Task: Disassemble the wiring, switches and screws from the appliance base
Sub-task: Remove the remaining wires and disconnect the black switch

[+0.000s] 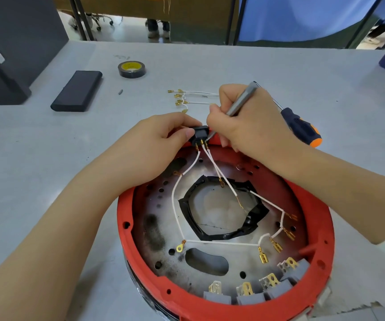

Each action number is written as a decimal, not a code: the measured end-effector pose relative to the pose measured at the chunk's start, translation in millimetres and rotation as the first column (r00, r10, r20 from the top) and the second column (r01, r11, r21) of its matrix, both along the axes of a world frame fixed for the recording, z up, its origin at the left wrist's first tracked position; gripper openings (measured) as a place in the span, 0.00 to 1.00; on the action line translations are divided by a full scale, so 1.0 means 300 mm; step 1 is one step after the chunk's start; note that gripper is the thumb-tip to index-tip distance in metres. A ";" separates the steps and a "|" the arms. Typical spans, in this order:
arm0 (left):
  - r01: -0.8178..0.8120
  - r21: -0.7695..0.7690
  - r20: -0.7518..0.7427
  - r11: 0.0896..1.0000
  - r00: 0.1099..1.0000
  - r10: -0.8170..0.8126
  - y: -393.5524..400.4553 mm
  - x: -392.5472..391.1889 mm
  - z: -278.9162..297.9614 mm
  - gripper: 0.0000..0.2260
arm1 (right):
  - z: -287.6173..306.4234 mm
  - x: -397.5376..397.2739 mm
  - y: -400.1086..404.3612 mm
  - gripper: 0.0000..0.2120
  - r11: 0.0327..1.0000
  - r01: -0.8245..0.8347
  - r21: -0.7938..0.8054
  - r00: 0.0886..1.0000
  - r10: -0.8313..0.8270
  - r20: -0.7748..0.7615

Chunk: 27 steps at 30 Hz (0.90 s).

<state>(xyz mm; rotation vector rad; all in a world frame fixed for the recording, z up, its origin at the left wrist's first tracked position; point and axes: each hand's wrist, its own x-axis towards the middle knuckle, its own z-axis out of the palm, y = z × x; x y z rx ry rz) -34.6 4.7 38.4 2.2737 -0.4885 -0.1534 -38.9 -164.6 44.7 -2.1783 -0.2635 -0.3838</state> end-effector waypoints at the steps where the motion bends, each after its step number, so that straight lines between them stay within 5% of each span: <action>1: 0.000 0.001 0.002 1.000 1.000 0.000 0.000 0.000 0.000 0.11 | 0.006 0.010 -0.002 0.18 0.999 -0.012 0.032 0.999 0.013 -0.043; 5: 0.004 0.017 0.004 1.000 1.000 -0.004 0.000 -0.001 0.004 0.12 | 0.038 0.043 -0.007 0.15 0.998 -0.054 0.018 0.982 0.057 -0.180; 12: 0.007 0.015 -0.015 1.000 1.000 -0.007 0.001 -0.004 0.003 0.12 | 0.034 0.053 -0.011 0.15 0.993 -0.099 0.059 0.975 0.109 -0.196; 19: 0.009 -0.011 -0.007 1.000 1.000 -0.009 0.002 -0.002 0.000 0.11 | -0.002 0.024 -0.006 0.18 0.997 -0.011 0.081 1.000 0.011 0.005; 27: 0.007 0.020 0.014 1.000 1.000 -0.007 -0.002 -0.004 0.000 0.11 | -0.012 0.002 -0.006 0.20 0.996 0.027 -0.086 0.990 -0.014 0.140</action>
